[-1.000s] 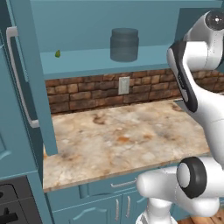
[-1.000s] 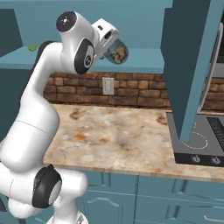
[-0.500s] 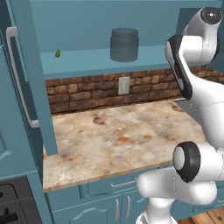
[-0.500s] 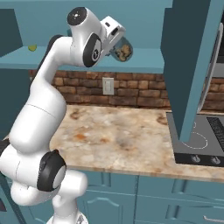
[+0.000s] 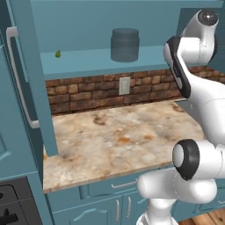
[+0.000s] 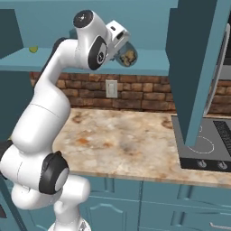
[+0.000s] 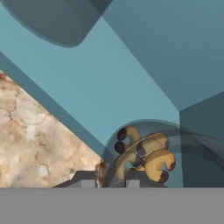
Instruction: Pick the jar and jar from the dining table and place them in the open cabinet. Close the cabinet after placing the objects.
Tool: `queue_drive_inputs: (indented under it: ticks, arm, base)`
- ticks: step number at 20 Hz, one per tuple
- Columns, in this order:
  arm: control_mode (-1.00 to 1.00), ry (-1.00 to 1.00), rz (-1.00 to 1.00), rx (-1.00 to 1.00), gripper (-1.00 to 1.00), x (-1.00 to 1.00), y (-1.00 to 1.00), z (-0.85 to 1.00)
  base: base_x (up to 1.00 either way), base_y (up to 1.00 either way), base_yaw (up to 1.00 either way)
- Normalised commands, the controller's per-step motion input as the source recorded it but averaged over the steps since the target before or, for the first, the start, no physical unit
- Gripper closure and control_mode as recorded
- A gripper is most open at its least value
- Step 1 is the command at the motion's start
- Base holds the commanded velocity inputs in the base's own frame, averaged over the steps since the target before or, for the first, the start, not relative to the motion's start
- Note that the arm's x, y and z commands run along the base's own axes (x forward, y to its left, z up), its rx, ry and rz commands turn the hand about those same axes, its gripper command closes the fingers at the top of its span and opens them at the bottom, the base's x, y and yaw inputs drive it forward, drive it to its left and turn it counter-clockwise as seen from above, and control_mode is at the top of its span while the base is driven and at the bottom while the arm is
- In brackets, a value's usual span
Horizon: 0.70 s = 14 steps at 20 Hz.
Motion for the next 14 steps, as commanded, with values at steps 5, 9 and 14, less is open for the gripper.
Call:
queue_drive_inputs:
  ticks: [5, 9, 14]
  arm:
    - [-1.0, 0.02, 0.0, 0.0, 1.0, 0.15, -0.01, -0.16]
    - [-1.0, 0.03, 0.0, 0.0, 1.0, 0.21, -0.01, -0.17]
    - [-1.0, 0.04, 0.01, 0.0, 1.0, 0.3, -0.02, -0.11]
  base:
    - [0.0, 0.0, 0.0]
    - [0.0, 0.0, 0.0]
    - [0.0, 0.0, 0.0]
